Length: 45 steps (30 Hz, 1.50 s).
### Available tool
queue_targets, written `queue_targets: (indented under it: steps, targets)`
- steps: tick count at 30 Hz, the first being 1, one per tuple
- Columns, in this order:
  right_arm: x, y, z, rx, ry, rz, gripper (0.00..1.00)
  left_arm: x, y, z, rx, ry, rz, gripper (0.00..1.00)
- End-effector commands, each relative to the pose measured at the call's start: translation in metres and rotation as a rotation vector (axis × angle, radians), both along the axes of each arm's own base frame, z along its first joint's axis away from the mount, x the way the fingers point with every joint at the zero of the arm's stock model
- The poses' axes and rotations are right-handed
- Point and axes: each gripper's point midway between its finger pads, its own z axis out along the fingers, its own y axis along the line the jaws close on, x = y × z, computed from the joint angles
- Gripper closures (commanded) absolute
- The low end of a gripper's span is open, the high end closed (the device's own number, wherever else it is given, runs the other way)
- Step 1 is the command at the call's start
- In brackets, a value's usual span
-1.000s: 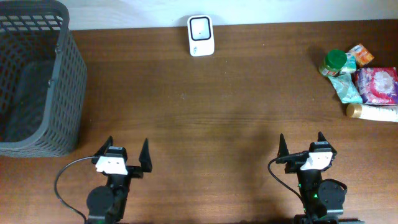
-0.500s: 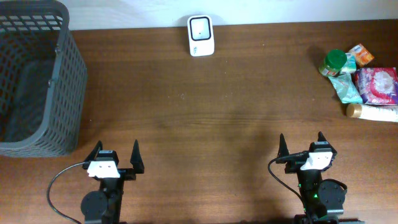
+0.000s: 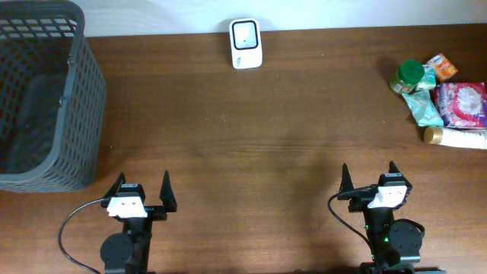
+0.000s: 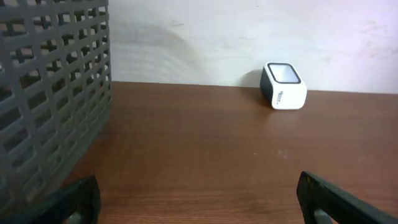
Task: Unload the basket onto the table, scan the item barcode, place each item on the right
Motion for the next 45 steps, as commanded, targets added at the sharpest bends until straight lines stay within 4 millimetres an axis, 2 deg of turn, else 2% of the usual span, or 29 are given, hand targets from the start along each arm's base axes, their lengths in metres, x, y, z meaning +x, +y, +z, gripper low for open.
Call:
queue_targets:
  steps: [1,10,45]
  targets:
    - [0.0,0.0009,-0.0029,0.007,0.002,0.001,0.01,-0.0003,0.001,-0.0018,-0.012,0.0,0.009,0.01]
    - [0.0,0.0009,-0.0029,0.007,0.002,0.001,0.01,-0.0003,0.0002,-0.0017,0.057,-0.001,-0.002,0.01]
    - [0.0,-0.0003,-0.003,0.006,0.002,-0.007,0.01,-0.0003,0.0001,-0.0011,0.056,-0.004,-0.002,0.01]
